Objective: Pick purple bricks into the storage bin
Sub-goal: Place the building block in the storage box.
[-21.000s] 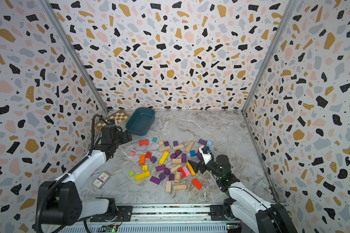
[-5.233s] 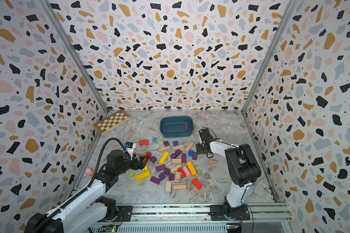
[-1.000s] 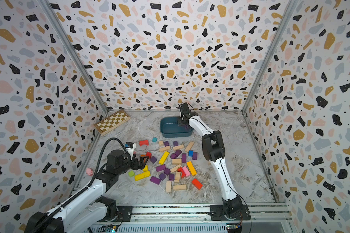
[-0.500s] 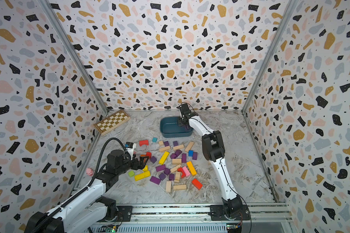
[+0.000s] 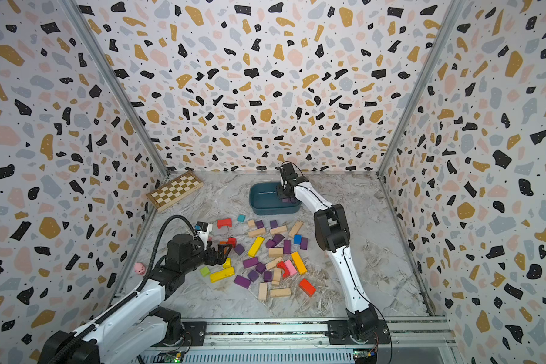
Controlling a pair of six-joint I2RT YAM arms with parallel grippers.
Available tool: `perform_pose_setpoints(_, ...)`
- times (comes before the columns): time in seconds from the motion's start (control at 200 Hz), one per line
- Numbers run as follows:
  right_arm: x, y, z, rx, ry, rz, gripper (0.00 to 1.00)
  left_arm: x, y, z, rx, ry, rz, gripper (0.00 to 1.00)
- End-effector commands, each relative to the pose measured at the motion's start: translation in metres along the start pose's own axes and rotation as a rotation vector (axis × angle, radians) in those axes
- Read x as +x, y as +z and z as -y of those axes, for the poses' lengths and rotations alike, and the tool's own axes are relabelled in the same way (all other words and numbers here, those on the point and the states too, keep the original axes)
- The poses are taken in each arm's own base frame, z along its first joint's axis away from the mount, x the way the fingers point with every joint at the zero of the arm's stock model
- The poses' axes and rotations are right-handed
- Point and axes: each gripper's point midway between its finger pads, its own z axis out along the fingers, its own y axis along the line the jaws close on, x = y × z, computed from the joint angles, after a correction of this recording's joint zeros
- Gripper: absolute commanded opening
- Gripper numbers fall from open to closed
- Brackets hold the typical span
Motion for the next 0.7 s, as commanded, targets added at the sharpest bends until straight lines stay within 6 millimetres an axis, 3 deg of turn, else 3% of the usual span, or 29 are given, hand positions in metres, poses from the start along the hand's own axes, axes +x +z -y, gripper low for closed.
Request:
perform_pose_setpoints(0.0, -0.017, -0.017, -0.005, -0.004, 0.000, 0.034, 0.50, -0.016, -0.002, 0.004, 0.010, 0.017, 0.053, 0.99)
perform_pose_setpoints(0.395, -0.046, -0.057, -0.006, 0.001, -0.034, 0.105, 0.63, -0.016, -0.004, 0.005, 0.011, 0.019, 0.060, 0.99)
perform_pose_setpoints(0.696, -0.063, -0.097, -0.019, -0.013, -0.091, 0.157, 0.94, -0.017, -0.007, 0.005, 0.013, 0.022, 0.070, 0.99)
